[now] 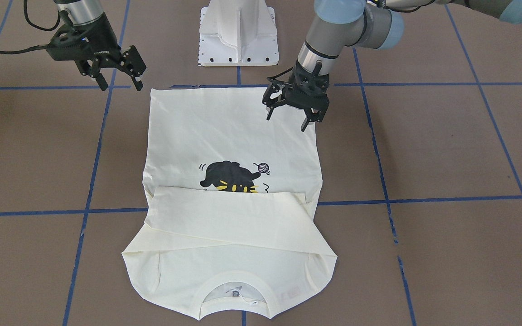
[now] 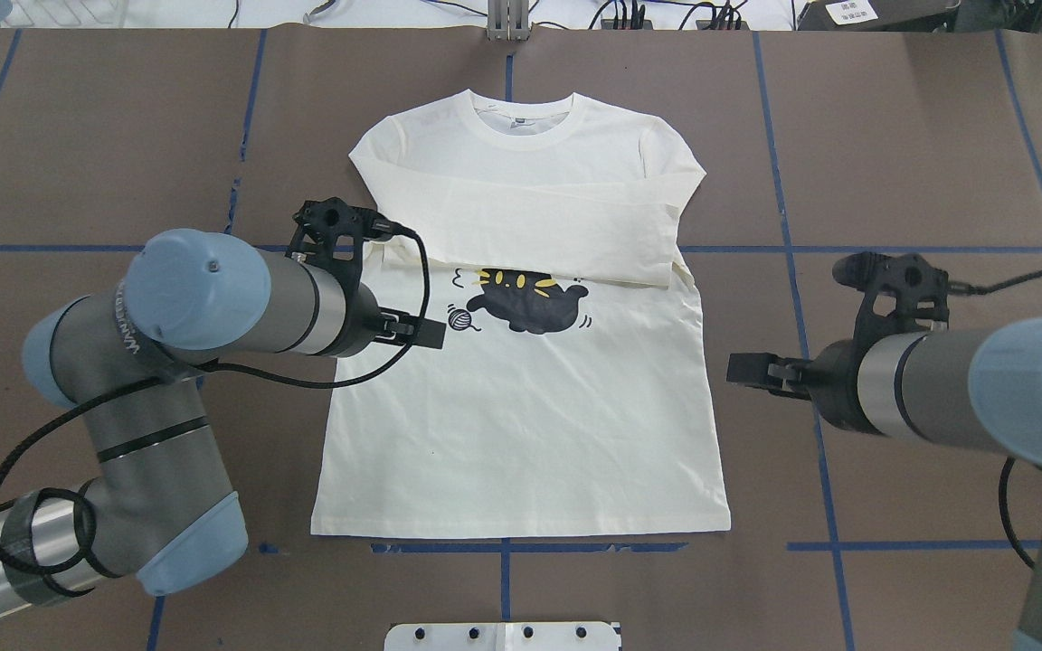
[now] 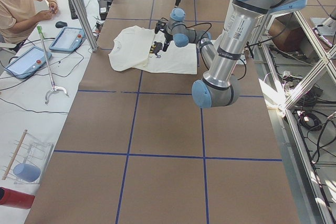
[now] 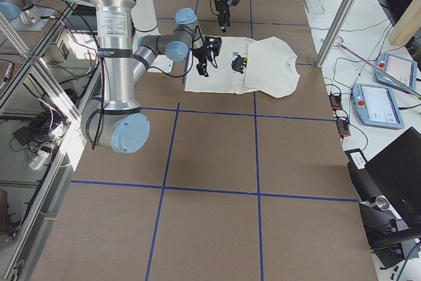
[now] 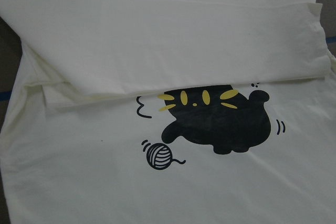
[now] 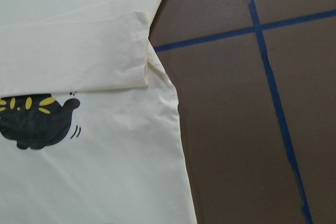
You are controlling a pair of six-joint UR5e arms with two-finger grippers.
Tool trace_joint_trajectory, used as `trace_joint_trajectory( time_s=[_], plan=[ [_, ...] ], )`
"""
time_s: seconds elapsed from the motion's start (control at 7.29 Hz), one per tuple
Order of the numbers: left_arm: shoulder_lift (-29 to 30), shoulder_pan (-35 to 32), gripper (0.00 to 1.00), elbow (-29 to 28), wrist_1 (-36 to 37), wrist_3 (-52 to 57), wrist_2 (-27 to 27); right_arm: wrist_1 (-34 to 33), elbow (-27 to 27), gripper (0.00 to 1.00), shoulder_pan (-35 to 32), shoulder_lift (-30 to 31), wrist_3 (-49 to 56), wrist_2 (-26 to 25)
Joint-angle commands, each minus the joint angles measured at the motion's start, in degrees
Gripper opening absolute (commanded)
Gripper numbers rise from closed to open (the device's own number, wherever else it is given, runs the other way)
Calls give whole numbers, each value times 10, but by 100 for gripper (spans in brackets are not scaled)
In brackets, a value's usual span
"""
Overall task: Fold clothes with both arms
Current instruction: 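Release the sleeve and lower both grippers toward the shirt hem corners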
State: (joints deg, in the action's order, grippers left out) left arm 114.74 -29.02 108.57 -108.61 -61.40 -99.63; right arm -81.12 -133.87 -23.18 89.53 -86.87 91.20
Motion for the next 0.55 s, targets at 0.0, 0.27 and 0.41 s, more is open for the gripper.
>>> trace_joint_trajectory(
  time_s=[0.0, 0.27, 0.41],
  plan=[
    [-73, 48, 82, 36, -5, -60, 51, 3, -28, 99, 102, 35, -97, -97],
    [-100, 90, 68, 39, -4, -100, 56, 2, -28, 100, 102, 35, -98, -99],
    [-116, 103, 68, 40, -3, -101, 55, 2, -28, 100, 102, 35, -98, -99]
  ],
)
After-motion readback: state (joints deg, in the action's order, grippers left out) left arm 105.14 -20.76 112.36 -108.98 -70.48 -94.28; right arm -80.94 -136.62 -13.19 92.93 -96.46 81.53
